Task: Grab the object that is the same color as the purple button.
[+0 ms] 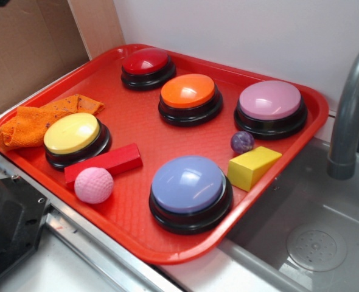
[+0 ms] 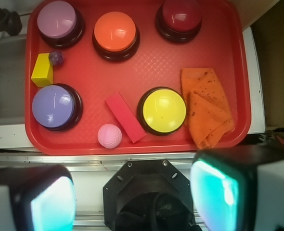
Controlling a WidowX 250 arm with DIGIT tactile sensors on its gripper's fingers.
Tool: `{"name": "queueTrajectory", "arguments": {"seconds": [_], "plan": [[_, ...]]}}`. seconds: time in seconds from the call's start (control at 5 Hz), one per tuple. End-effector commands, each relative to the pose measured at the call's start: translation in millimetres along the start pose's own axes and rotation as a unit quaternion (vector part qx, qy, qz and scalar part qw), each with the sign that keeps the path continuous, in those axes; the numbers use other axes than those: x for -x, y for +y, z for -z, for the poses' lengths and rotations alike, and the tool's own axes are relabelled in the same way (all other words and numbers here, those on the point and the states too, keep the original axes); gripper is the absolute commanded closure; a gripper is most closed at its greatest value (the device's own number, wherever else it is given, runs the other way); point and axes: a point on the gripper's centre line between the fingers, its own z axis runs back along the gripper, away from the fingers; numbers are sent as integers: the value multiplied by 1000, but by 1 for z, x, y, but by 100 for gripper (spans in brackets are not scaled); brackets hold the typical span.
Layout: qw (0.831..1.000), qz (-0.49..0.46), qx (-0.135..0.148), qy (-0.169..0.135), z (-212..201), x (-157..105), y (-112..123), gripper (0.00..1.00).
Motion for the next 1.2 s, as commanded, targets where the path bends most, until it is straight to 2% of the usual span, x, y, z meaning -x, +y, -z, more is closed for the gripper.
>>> {"name": "queueTrajectory", "arguments": {"seconds": [0.0, 0.2, 0.4, 0.6, 0.8, 1.0], "plan": [[1000, 0, 0, 0, 0, 0, 0, 0], [999, -23, 32, -26, 15, -14, -10, 0], [998, -53, 41, -20, 38, -37, -26, 0], [993, -99, 50, -39, 65, -65, -46, 0], [988, -135, 45, -53, 98, -99, -64, 0], [985, -152, 58, -63, 129, -123, -80, 0]]}}
